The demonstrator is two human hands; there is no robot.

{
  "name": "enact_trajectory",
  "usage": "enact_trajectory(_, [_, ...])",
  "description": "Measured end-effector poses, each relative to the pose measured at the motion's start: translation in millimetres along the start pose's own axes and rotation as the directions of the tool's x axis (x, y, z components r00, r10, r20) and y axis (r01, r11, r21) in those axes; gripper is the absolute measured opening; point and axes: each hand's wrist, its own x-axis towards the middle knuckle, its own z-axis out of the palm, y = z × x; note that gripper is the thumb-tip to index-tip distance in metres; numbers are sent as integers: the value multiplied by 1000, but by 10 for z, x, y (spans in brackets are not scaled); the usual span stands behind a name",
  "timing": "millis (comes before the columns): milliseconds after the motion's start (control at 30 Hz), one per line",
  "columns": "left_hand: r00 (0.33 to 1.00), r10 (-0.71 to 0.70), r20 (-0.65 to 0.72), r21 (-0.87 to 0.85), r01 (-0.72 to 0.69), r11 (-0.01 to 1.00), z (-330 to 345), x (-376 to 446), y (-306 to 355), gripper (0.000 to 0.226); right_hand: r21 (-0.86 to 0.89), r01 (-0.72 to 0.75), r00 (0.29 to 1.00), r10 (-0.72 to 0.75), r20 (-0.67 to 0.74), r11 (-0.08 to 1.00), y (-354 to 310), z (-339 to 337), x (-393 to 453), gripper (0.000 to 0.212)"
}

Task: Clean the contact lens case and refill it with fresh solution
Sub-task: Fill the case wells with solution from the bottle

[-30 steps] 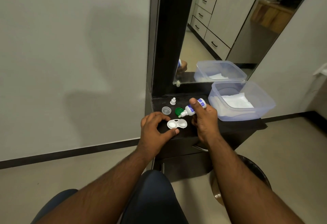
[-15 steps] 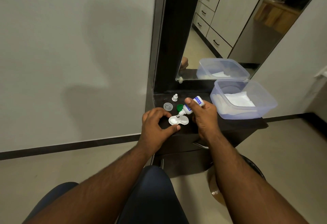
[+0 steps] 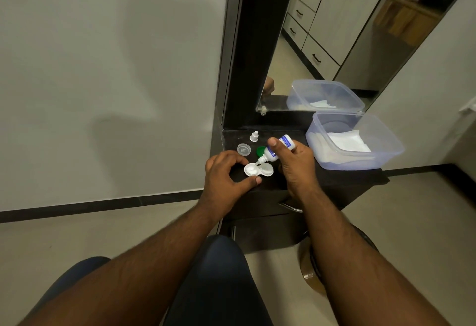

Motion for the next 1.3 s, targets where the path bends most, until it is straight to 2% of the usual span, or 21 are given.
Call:
enact_trajectory(300, [1000, 26, -18, -15, -26, 1000, -2, -4, 16, 48, 177, -105, 987, 125, -102, 979, -58, -51, -10, 24])
enact_trajectory(567, [999, 35, -27, -5, -35, 999, 3, -2, 4, 40, 54, -47, 998, 49, -38, 997, -59, -21, -31, 18])
enact_trajectory(667, [1000, 20, -12, -3, -20, 1000, 1, 4, 0, 40, 69, -34, 999, 34, 0, 997, -38, -17, -17, 18])
enact_trajectory(1300, [1000, -8, -9, -14, 8, 1000, 14, 5, -9, 39, -50, -24, 1000, 24, -9, 998, -20, 0, 7, 21])
